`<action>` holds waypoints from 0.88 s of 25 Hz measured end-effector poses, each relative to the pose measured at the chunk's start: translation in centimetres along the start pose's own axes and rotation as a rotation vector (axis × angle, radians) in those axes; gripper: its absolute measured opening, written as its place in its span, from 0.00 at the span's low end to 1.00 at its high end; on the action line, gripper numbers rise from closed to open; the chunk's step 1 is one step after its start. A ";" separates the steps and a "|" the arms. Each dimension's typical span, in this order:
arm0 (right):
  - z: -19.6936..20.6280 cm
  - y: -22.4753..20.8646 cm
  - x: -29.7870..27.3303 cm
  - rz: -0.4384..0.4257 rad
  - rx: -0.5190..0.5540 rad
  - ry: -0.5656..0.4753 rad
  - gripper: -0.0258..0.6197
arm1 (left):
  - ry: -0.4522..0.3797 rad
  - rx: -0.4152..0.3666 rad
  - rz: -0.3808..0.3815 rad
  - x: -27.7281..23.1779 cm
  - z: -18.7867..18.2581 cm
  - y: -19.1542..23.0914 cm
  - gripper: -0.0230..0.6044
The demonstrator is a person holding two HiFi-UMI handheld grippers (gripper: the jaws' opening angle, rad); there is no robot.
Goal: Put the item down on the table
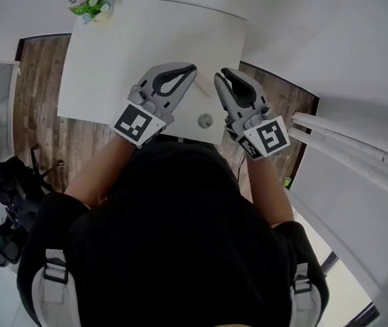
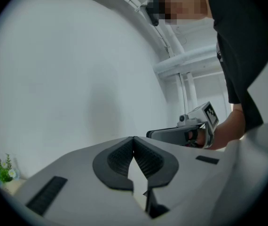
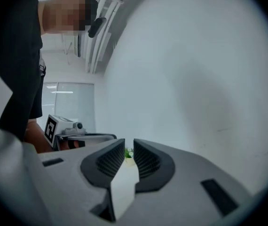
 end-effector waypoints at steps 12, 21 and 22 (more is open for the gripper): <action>-2.5 1.5 2.9 -0.080 0.056 -0.043 0.04 | -0.017 -0.043 -0.065 0.0 -2.9 -2.9 0.03; -2.8 1.4 3.0 -0.106 0.049 -0.039 0.04 | -0.016 -0.057 -0.096 -0.1 -3.5 -3.1 0.03; -2.7 1.3 2.9 -0.104 0.047 -0.035 0.04 | -0.017 -0.056 -0.098 -0.1 -3.5 -3.0 0.03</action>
Point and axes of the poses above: the fingertips, and each gripper's own axes: x backward along the fingers, y to its left, z out of its underside, the point moved 2 cm from there along x, backward along the fingers, and after that the axes turned 12 degrees about -x, right-handed, at the moved point
